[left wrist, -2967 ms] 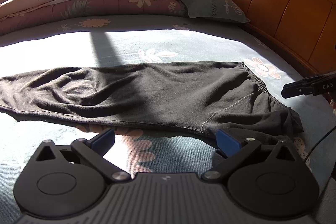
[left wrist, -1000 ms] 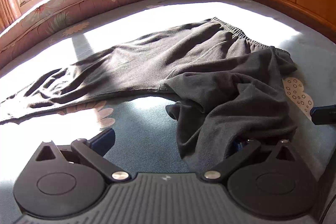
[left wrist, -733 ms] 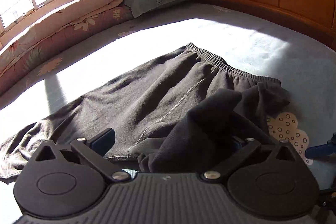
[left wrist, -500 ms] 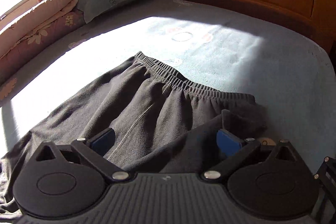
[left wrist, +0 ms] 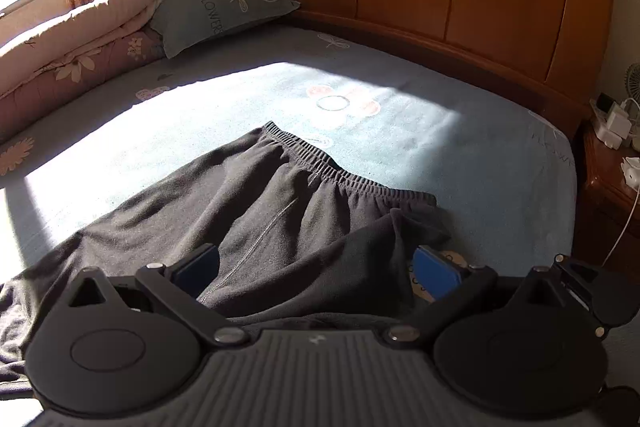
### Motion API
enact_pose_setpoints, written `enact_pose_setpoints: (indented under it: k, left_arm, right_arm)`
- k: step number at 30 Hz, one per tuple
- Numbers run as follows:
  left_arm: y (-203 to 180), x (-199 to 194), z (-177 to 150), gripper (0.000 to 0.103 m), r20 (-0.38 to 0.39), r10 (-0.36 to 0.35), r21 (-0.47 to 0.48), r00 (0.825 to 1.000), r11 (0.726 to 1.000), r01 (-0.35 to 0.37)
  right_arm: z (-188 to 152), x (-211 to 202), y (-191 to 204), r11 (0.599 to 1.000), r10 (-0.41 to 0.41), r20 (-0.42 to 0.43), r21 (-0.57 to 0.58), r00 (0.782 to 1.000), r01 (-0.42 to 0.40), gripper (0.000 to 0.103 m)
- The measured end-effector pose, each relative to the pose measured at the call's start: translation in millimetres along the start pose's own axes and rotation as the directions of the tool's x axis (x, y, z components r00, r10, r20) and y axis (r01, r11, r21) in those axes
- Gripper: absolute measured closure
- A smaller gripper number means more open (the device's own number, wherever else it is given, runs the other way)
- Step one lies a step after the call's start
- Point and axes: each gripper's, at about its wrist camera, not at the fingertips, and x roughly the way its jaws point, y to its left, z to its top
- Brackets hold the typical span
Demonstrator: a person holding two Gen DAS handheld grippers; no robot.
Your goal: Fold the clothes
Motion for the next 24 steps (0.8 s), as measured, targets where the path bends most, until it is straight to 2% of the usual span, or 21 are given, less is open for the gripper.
enact_pose_setpoints:
  k: [3,5,8,10,14,15,18,20,24]
  left_arm:
    - [14,-21,-29,0.001,-0.025,0.054,-0.048,0.998,0.997,-0.055]
    - [23,-34,-50,0.001,-0.047,0.089,-0.082,0.995,0.992,-0.093]
    - [37,-53,-81,0.001,-0.082,0.141,-0.130,0.987,0.980,-0.151]
    - [46,-64,-100,0.001,-0.089,0.152,-0.182,0.984,0.969,-0.167]
    - [58,-76,-117,0.001,-0.084,0.161,-0.236,0.983,0.956,-0.177]
    - [60,-78,-119,0.001,-0.078,0.163,-0.240,0.983,0.954,-0.178]
    - [62,-76,-122,0.001,-0.063,0.151,-0.243,0.987,0.957,-0.162]
    - [62,-72,-122,0.001,-0.058,0.134,-0.248,0.989,0.958,-0.144]
    - [60,-59,-123,0.001,-0.052,0.082,-0.274,0.995,0.957,-0.093]
  right_arm:
    - [11,9,24,0.989,-0.019,0.016,-0.146,1.000,0.021,0.000]
    - [16,22,42,0.966,-0.047,0.027,-0.253,0.999,0.053,0.000]
    - [20,44,72,0.887,-0.130,0.036,-0.442,0.991,0.133,0.000]
    - [23,58,88,0.829,-0.146,0.055,-0.538,0.988,0.153,0.000]
    - [26,83,104,0.744,-0.194,0.067,-0.640,0.979,0.191,0.000]
    - [29,83,104,0.750,-0.194,0.080,-0.631,0.978,0.201,0.000]
    - [48,80,89,0.813,-0.215,0.110,-0.530,0.970,0.241,0.000]
    - [59,82,74,0.835,-0.265,0.118,-0.469,0.957,0.289,0.000]
    - [75,100,30,0.866,-0.355,0.070,-0.352,0.932,0.356,0.000]
